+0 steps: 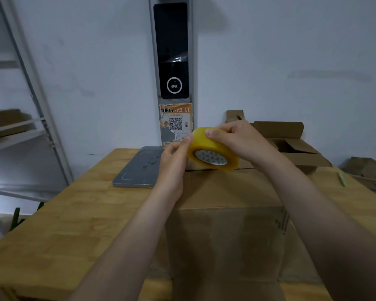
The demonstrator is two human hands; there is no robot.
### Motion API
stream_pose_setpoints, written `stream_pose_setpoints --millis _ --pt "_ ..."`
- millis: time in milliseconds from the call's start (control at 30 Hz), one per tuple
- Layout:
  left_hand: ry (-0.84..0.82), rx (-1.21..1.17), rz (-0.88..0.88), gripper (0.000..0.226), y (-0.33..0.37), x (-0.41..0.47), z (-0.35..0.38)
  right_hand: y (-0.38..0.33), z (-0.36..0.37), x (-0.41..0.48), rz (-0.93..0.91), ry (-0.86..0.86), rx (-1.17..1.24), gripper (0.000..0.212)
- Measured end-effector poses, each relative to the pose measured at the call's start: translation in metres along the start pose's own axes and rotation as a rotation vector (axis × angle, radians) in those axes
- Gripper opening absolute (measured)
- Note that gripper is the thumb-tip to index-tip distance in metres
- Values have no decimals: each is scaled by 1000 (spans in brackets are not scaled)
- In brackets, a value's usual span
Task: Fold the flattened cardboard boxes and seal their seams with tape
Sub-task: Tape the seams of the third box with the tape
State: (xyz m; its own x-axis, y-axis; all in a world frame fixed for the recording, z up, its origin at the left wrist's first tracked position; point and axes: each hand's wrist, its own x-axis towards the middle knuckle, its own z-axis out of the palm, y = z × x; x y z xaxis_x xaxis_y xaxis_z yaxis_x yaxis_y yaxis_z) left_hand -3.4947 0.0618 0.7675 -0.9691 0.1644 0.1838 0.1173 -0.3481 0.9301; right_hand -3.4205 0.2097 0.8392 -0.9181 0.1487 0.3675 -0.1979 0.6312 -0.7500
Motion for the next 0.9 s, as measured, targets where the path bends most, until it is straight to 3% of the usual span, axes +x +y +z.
stream_pose_setpoints --millis 167,267,333,433,533,600,900 --pt "116 -56 -18 13 0 2 -3 3 14 11 -20 -12 -22 35" --pt "197 -100 -36 15 -1 6 -9 17 27 10 -40 -74 -47 49" --pt "197 -91 -67 4 -1 7 -10 30 33 8 -50 -109 -91 50" --pt "188 -32 -72 8 -3 8 -11 38 31 7 -94 -108 -164 40" --pt "167 50 -48 7 -6 11 -11 41 19 4 -125 -240 -338 50" --pt "164 74 -56 13 -6 11 -9 44 12 4 -144 -238 -403 53" --pt "122 217 21 6 -3 2 0 41 1 7 -260 -14 -195 15"
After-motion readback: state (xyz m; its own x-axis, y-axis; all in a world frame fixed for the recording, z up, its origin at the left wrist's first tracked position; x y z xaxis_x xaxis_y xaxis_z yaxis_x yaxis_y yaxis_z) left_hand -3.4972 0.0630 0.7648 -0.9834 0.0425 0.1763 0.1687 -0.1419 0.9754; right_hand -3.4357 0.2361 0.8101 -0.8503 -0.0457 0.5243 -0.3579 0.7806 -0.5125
